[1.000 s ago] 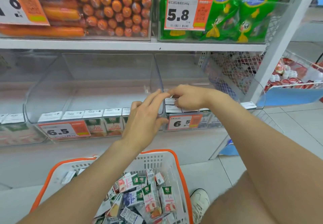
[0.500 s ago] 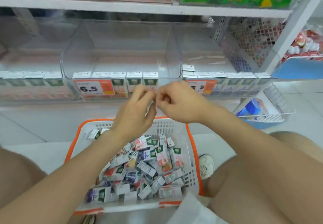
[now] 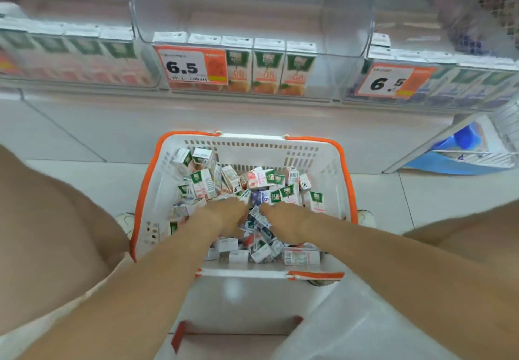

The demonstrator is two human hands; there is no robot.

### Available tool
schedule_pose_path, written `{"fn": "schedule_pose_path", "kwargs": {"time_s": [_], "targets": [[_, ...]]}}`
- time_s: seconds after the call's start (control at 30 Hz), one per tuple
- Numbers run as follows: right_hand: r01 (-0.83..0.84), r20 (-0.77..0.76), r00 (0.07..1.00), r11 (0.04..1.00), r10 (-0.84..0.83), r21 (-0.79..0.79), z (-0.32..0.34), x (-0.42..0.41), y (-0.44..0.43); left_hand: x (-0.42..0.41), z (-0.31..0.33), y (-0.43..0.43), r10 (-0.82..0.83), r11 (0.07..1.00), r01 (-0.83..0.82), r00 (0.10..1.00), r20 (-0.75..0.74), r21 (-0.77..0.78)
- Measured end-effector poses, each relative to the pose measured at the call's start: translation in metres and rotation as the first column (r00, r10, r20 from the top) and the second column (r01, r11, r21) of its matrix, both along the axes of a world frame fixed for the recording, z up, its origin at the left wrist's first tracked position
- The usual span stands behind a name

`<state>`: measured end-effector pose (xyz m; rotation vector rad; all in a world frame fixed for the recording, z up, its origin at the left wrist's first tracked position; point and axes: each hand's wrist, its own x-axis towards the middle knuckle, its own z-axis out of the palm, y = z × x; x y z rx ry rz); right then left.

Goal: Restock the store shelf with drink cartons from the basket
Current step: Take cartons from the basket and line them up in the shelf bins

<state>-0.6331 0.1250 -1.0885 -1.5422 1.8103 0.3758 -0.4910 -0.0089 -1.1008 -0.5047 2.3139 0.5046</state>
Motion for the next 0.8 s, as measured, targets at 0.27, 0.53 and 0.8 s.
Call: {"fn": "schedule_pose_path", "kwargs": {"time_s": [0.27,0.53,0.8], "targets": [[-0.18,-0.183,0.961,0.971,0.207,0.155,-0.048,0.022,-0.012,0.015,-0.031,-0.001,-0.066,0.998,0.064,0.991,0.112,0.024],[-0.116,-0.118,0.988,0.981,0.098,-0.155,-0.041,0.011,-0.013,0.027,-0.02,-0.031,0.279,0.939,-0.265,0.96,-0.034,0.217],[0.38,0.243,0.918,0.873,-0.314,-0.306,0.056,-0.017,-0.028,0.028,0.045,-0.052,0.743,0.638,-0.537,0.619,-0.256,0.552]]}}
